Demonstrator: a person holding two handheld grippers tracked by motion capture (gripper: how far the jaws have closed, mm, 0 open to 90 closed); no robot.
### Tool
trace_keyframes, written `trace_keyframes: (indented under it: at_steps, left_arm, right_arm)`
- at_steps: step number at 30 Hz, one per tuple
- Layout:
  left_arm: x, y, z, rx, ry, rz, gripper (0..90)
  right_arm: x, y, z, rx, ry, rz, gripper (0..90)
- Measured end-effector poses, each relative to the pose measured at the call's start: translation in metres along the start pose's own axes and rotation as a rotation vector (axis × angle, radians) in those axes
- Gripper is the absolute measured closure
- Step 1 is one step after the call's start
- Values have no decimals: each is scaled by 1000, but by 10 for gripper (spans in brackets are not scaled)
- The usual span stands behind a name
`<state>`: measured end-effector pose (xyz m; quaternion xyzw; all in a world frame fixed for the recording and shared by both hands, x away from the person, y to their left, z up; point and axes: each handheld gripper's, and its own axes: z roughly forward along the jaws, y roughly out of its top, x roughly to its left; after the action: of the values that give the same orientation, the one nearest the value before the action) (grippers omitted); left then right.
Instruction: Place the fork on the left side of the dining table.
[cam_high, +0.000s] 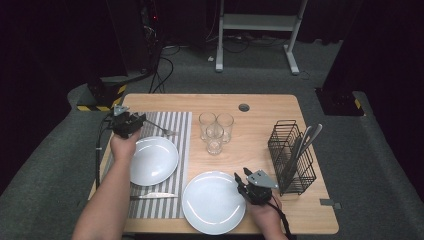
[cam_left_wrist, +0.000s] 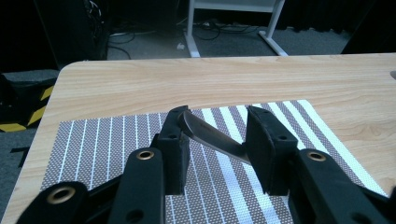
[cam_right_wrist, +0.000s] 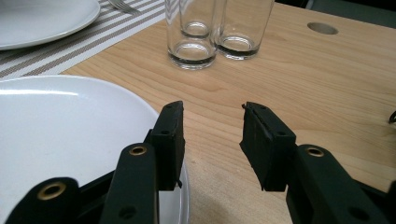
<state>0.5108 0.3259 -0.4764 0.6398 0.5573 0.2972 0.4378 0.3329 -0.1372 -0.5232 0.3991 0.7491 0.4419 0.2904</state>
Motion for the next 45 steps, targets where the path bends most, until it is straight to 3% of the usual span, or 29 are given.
trace_keyframes:
  at_steps: [13, 26, 35, 39, 45]
  left_arm:
    - [10, -9, 1, -12, -6, -43, 594]
    - [21, -17, 4, 21, -16, -81, 565]
    - [24, -20, 5, 29, -12, -74, 548]
    - [25, -23, 5, 49, 11, -60, 543]
    - [30, -26, 8, 80, 9, -89, 541]
  right_arm:
    - [1, -1, 1, 10, -4, -5, 585]
    - [0, 0, 0, 12, -10, -10, 586]
    - [1, 1, 1, 14, -11, -19, 586]
    - [2, 1, 1, 16, -12, -22, 586]
    - [3, 1, 2, 18, -13, -25, 586]
